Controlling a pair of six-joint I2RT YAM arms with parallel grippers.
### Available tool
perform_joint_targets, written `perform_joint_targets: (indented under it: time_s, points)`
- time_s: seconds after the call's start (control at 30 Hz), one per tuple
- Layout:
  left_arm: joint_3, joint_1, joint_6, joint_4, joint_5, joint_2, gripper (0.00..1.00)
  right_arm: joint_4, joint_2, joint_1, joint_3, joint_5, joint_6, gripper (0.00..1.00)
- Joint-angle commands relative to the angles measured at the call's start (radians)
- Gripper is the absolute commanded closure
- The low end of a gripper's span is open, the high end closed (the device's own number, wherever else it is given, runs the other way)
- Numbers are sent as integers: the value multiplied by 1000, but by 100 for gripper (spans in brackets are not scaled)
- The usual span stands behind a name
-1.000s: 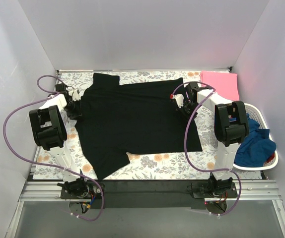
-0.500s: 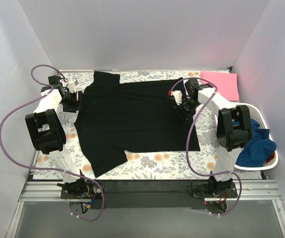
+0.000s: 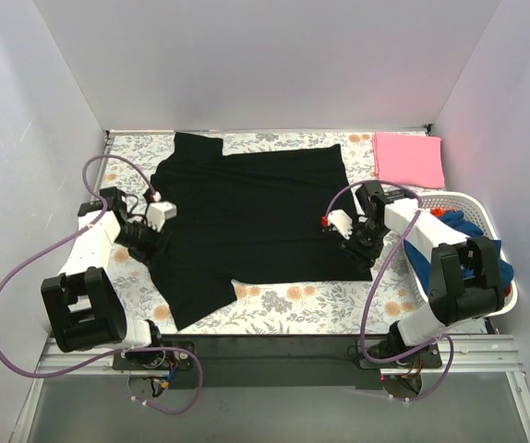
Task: Fold and stack the t-shirts
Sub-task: Fold the tshirt
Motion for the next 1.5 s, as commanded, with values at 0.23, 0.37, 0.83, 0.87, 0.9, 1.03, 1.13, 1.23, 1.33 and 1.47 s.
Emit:
perform_joint_targets:
  time_s: [0.23, 0.37, 0.83, 0.87, 0.9, 1.03, 1.13, 1.23, 1.33, 1.47]
  points:
    - [-107, -74, 107, -36, -76, -119, 42, 93, -66, 99, -162, 72, -80, 60]
    - [-110, -83, 99, -41, -76, -114, 42, 128, -76, 117, -204, 95, -80, 60]
    - [-164, -114, 134, -53, -89, -182, 41, 285, -89, 195, -337, 242, -65, 62]
    - [-179, -115, 137, -53, -93, -200, 41, 292, -95, 203, -348, 250, -60, 64]
    - [-190, -127, 145, -55, -94, -208, 41, 303, -96, 212, -357, 265, -53, 71]
    - [-250, -161, 209, -43, -118, -264, 41, 340, -89, 258, -391, 291, -2, 81]
    - [-322, -181, 251, -1, -151, -315, 38, 334, -80, 270, -388, 297, 7, 93]
    - [-365, -193, 291, 29, -178, -332, 38, 319, -81, 270, -370, 288, 10, 99]
    - [-378, -209, 312, 40, -177, -326, 38, 300, -90, 270, -353, 281, 12, 99]
    - [-406, -247, 317, 81, -189, -317, 39, 285, -104, 270, -331, 268, 20, 99]
